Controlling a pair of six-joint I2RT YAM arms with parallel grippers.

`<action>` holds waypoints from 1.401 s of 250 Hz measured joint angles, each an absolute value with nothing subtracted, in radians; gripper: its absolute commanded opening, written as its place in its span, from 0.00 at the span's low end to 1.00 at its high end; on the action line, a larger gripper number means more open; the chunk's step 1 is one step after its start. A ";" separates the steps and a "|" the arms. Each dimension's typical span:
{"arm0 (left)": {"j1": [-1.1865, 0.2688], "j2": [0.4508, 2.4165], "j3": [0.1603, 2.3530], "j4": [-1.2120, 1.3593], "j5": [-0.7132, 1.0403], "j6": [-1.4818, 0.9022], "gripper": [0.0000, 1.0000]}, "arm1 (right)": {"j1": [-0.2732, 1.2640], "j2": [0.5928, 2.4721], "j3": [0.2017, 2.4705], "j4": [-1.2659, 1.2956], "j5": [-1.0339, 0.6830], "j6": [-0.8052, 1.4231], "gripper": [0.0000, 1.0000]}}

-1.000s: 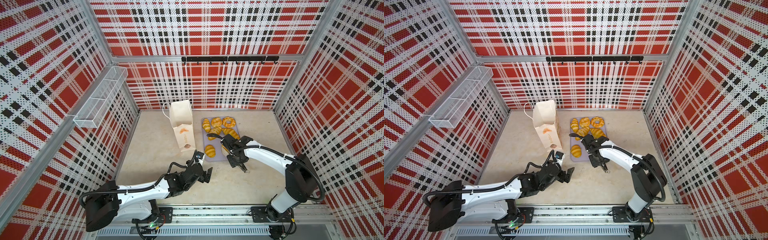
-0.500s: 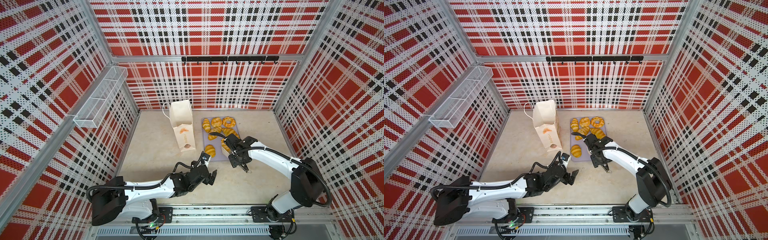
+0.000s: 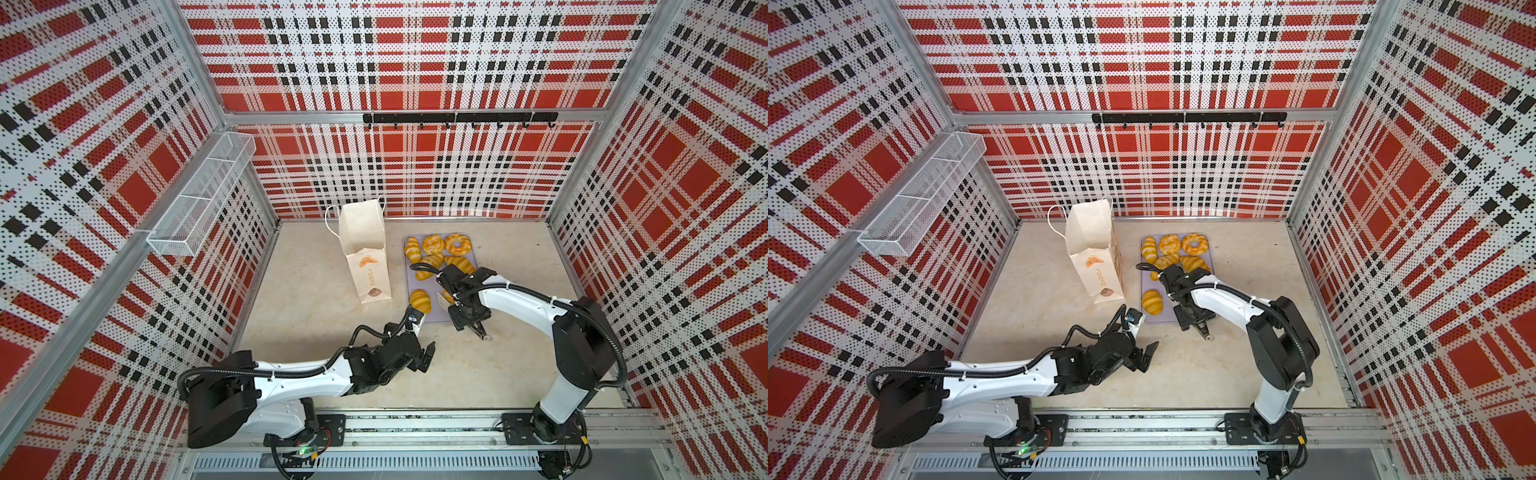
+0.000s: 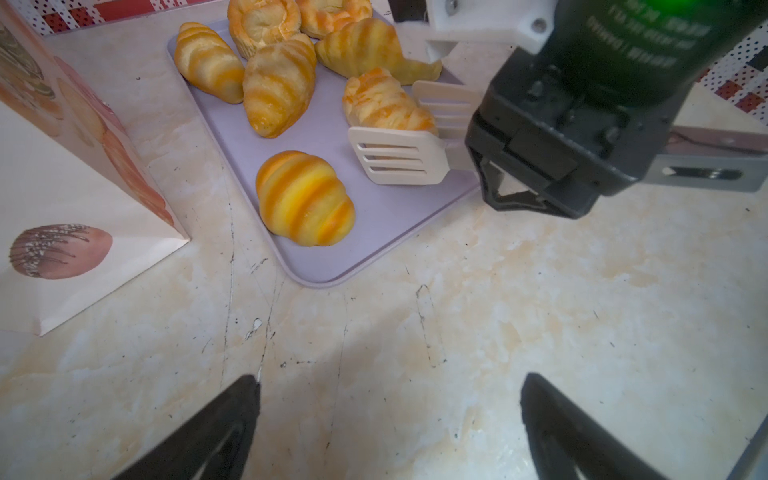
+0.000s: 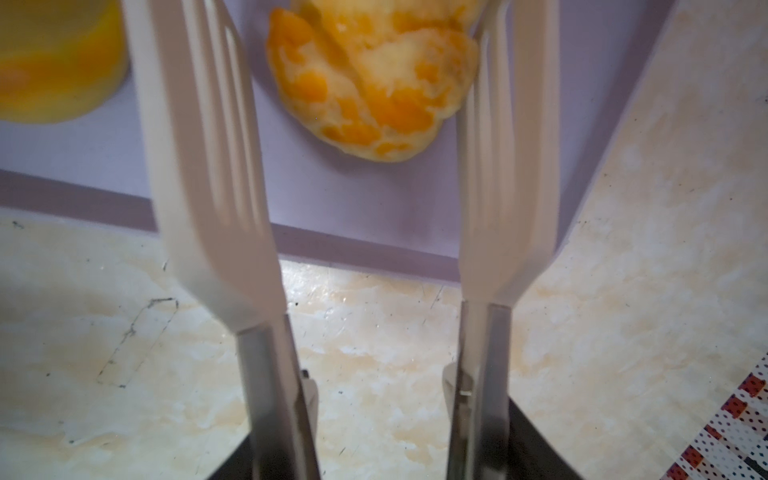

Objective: Place the fake bread into the paper bag
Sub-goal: 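Lower the open tongs around a pale twisted pastry with the right gripper, then close the tongs on the pastry and lift it with the right gripper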

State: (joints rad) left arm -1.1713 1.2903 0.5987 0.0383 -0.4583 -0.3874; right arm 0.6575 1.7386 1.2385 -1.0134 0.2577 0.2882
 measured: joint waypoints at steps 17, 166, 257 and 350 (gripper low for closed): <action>-1.172 1.292 0.600 0.037 -0.465 -0.384 0.99 | 0.655 1.744 1.241 -1.016 0.262 0.281 0.50; -1.142 1.231 0.601 0.033 -0.460 -0.355 0.99 | 0.637 1.612 1.157 -0.978 0.239 0.230 0.30; -1.102 1.146 0.606 0.015 -0.463 -0.337 1.00 | 0.639 1.478 1.148 -0.954 0.198 0.216 0.30; -1.069 1.021 0.693 -0.104 -0.501 -0.308 0.99 | 0.686 1.417 1.213 -0.964 0.189 0.202 0.31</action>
State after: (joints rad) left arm -1.0691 1.0206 0.6933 -0.1036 -0.5011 -0.3080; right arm 0.6865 1.4166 1.2133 -0.9638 0.1894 0.2016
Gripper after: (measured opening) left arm 0.995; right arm 0.311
